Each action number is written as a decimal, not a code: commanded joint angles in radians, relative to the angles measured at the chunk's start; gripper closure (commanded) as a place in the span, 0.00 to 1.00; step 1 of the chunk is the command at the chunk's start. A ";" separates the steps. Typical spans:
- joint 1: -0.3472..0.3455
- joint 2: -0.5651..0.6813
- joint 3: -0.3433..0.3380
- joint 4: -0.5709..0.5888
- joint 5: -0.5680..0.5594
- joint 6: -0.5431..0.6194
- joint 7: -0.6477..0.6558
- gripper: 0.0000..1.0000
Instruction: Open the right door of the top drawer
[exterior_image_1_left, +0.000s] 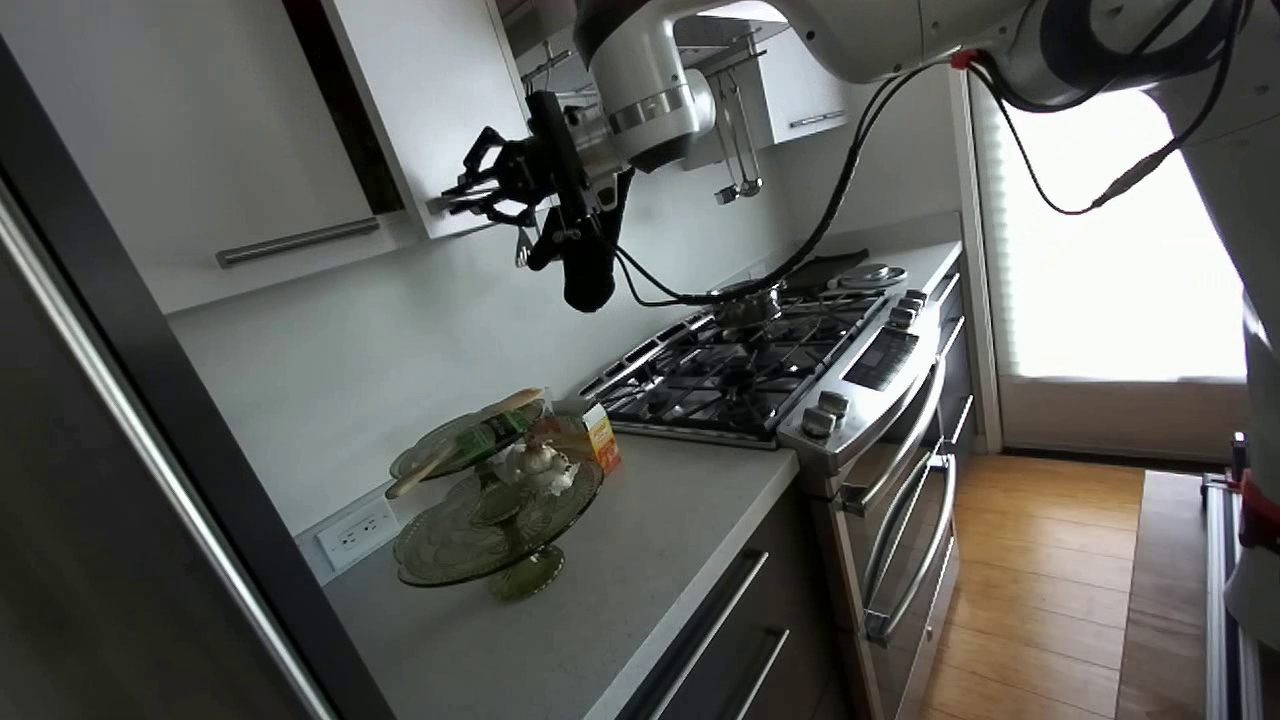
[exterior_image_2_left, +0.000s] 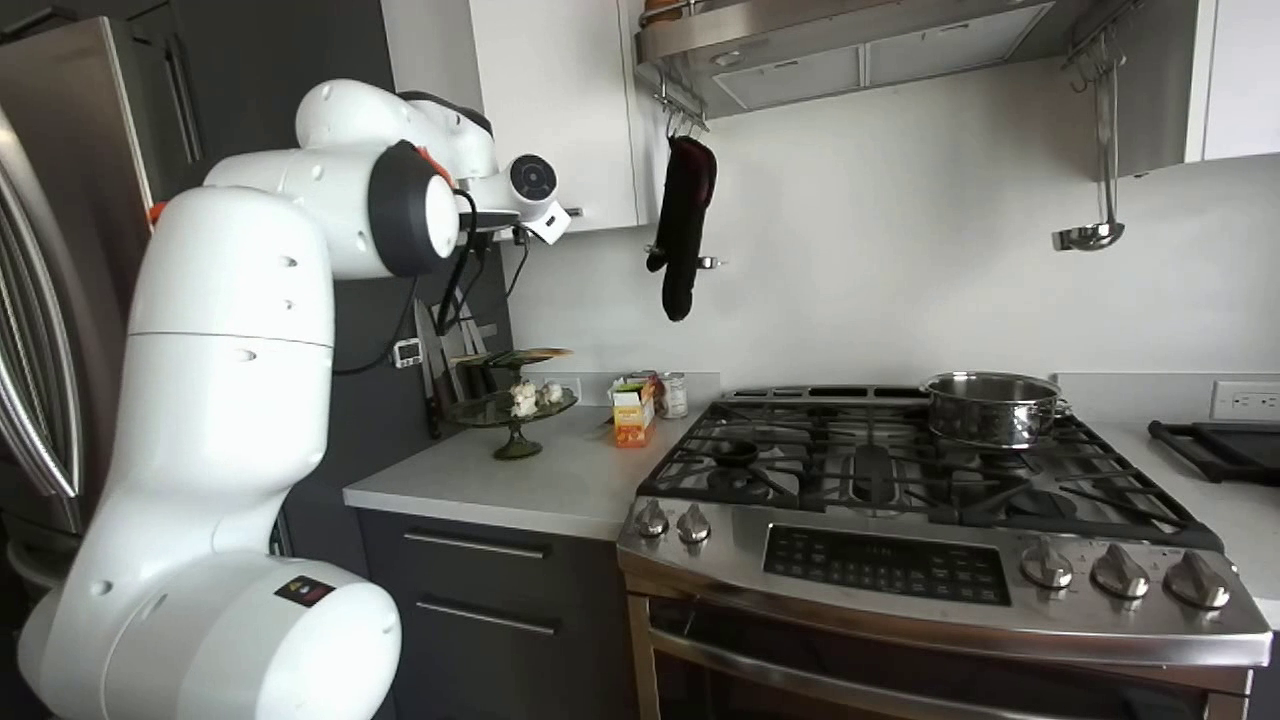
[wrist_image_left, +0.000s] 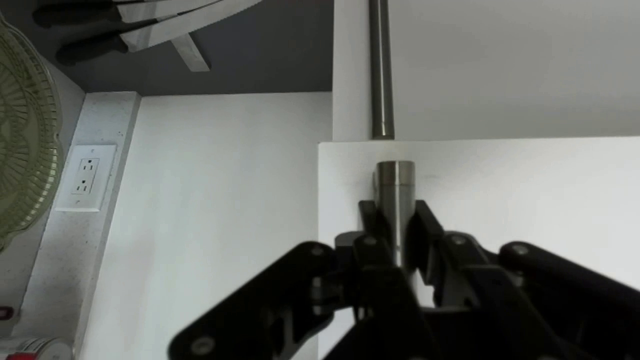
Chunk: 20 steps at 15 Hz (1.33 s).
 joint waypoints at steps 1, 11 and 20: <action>-0.061 -0.216 0.019 -0.239 0.149 -0.117 -0.088 0.95; -0.124 -0.590 -0.083 -0.647 0.404 -0.207 -0.311 0.95; -0.125 -0.871 -0.172 -0.888 0.379 -0.165 -0.312 0.26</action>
